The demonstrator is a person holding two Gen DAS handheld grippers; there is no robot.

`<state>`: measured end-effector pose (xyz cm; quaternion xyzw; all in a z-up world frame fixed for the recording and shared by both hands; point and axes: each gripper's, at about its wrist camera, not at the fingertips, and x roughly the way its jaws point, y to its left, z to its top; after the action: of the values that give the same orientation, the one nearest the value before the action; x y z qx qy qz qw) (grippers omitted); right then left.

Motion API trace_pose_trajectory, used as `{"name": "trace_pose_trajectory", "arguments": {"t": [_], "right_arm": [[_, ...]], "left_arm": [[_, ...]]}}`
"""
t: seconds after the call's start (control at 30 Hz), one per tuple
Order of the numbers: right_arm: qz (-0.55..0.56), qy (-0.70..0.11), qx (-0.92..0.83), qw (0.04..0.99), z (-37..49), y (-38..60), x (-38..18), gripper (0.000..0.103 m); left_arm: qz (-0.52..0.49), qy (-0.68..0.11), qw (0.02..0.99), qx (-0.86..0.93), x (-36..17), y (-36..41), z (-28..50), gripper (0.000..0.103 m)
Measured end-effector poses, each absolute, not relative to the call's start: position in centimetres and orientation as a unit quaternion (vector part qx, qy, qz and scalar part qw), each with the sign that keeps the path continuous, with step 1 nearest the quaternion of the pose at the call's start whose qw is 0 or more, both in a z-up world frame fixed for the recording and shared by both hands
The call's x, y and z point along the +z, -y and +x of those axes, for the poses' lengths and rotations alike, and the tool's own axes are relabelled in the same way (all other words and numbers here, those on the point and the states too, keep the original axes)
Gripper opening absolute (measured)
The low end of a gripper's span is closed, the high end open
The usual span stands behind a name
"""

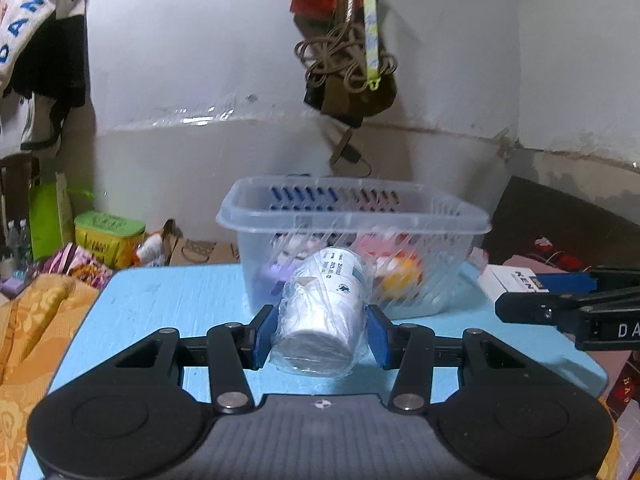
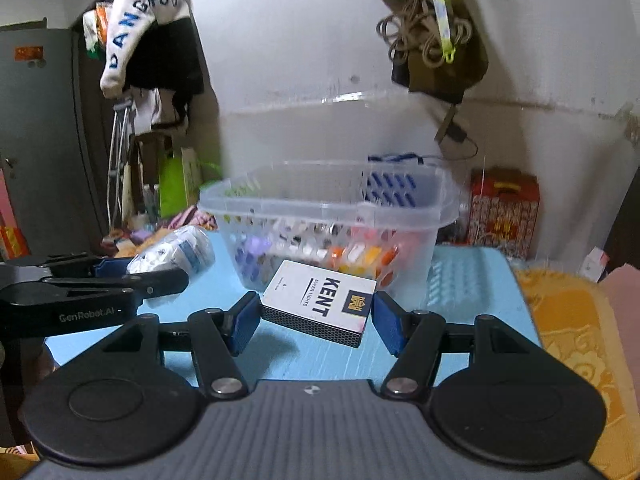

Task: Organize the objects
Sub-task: 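Carry the white roll and KENT pack into the basket and release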

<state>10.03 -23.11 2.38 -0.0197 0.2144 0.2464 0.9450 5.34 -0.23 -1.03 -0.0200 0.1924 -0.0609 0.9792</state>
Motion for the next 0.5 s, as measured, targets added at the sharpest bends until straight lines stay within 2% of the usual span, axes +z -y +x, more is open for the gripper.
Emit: {"name": "trace_pose_trajectory", "arguments": {"t": [0.3, 0.5], "right_arm": [[-0.003, -0.160, 0.240, 0.957, 10.6, 24.4, 5.6, 0.065], [-0.017, -0.145, 0.214, 0.966, 16.0, 22.2, 9.2, 0.065]], "left_arm": [[-0.054, -0.161, 0.984, -0.061, 2.8, -0.8, 5.1, 0.052], [-0.088, -0.158, 0.980, -0.084, 7.9, -0.2, 9.4, 0.052]]}}
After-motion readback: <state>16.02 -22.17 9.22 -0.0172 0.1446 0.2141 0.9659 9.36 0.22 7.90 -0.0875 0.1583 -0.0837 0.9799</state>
